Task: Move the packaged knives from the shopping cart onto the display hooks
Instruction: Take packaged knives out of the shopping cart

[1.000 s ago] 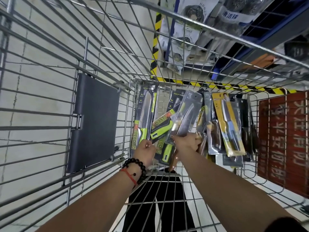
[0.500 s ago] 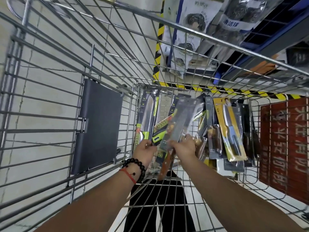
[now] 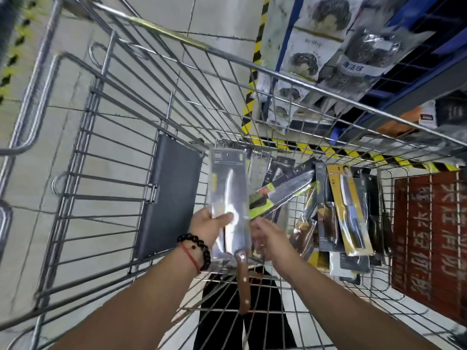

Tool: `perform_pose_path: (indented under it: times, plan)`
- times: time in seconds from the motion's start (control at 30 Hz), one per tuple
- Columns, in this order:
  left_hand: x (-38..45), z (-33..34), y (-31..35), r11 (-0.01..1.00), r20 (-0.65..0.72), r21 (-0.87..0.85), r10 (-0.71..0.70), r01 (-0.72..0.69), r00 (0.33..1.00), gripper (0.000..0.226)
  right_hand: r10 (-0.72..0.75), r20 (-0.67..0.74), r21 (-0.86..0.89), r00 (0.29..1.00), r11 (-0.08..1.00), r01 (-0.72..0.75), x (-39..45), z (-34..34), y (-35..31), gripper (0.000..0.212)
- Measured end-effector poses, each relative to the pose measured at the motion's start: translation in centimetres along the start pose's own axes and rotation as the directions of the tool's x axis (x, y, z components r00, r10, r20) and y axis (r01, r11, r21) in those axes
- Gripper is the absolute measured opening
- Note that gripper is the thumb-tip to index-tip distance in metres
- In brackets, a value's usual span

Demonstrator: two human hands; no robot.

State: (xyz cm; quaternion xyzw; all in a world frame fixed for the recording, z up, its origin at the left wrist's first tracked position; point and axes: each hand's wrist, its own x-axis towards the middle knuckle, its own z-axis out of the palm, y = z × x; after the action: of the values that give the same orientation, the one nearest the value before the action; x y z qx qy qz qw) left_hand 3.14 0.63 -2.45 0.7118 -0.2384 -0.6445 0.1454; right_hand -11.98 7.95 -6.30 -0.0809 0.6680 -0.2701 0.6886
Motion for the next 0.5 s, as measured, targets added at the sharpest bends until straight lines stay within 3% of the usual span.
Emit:
perform_pose_path:
  times: [0.1,0.23,0.33,0.5]
  plan:
    - [0.5,-1.6,-0.1,0.996,-0.115,0.053,0.079,-0.073,0.990,0.019,0.070,-0.152,-0.014,0.986,0.997,-0.073,2.9,0.8,0.0,0.017]
    - [0.8,-2.2,-0.2,0.974,-0.087,0.178,0.158,-0.141,0.984,0.007,0.033,-0.175,-0.245,0.984,0.967,-0.076,7.8,3.7,0.6,0.017]
    - [0.8,-2.2,-0.6,0.979,-0.116,0.116,0.178,-0.165,0.977,0.011,-0.073,-0.239,-0.511,0.968,0.857,-0.062,9.9,5.9,0.8,0.027]
    - [0.8,-2.6,-1.2,0.963,-0.213,0.133,0.258,-0.233,0.942,0.011,-0.086,-0.286,-0.709,0.954,0.689,-0.151,11.3,7.0,0.1,0.032]
